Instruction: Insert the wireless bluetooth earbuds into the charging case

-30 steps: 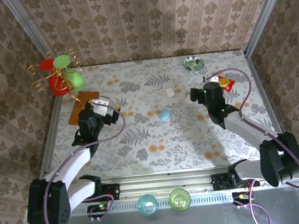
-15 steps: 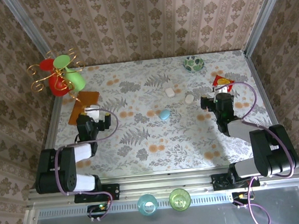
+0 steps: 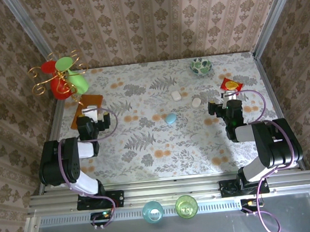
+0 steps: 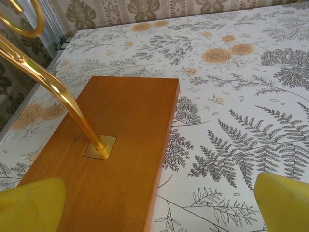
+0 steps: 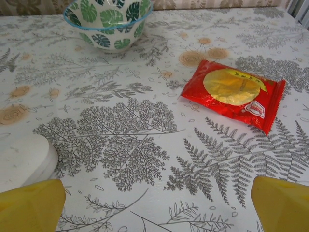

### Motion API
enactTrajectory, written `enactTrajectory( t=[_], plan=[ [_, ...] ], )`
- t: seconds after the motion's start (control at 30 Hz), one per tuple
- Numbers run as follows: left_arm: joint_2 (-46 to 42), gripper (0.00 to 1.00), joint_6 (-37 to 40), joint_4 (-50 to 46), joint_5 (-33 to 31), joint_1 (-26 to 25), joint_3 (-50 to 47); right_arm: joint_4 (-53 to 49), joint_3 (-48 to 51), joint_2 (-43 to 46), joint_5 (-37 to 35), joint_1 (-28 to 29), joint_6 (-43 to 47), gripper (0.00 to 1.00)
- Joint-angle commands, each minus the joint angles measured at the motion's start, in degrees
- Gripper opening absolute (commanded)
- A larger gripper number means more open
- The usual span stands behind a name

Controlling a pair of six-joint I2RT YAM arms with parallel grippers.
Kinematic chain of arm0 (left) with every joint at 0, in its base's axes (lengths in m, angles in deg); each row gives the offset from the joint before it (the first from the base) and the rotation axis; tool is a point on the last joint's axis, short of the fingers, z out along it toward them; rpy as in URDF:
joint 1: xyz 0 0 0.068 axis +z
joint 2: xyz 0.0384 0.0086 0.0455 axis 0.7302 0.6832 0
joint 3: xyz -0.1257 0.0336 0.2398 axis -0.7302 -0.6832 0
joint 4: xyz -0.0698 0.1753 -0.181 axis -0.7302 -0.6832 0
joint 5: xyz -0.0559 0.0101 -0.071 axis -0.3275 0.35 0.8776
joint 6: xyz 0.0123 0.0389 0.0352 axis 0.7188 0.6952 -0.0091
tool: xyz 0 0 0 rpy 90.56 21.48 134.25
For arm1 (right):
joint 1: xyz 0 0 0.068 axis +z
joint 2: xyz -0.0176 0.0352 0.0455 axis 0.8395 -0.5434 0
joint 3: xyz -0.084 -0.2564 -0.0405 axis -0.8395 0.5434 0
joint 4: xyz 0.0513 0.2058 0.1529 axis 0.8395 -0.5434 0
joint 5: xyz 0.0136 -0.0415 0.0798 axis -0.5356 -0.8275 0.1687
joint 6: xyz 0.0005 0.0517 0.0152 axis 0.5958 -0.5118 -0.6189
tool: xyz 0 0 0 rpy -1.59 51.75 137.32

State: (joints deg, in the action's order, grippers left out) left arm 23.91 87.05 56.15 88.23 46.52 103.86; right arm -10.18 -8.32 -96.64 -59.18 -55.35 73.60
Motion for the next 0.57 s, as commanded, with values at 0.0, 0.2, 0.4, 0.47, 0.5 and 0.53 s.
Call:
enactTrajectory(
  t=[0.0, 0.2, 0.4, 0.47, 0.5, 0.53],
  plan=[
    [-0.2, 1.00, 0.0, -0.6, 0.2, -0.7, 1.4, 2.8, -0.2, -0.1, 0.9, -0.2, 0.1, 1.00],
    [-0.1, 1.00, 0.4, -0.6, -0.4, -1.4, 1.4, 2.8, -0.2, -0.1, 0.9, -0.2, 0.1, 1.00],
    [0.0, 1.00, -0.2, -1.3, 1.0, -0.5, 1.7, 2.8, -0.2, 0.0, 0.9, -0.2, 0.1, 1.00],
    [0.0, 1.00, -0.2, -1.3, 1.0, -0.5, 1.7, 2.9, -0.1, 0.0, 0.9, -0.2, 0.1, 1.00],
    [0.0, 1.00, -0.2, -1.2, 1.1, -0.5, 1.7, 3.0, 0.0, 0.1, 0.8, -0.2, 0.2, 1.00],
    [-0.1, 1.00, -0.2, -1.1, 1.1, -0.5, 1.6, 3.9, 0.6, 0.2, 0.9, -0.2, 0.2, 1.00]
  ],
)
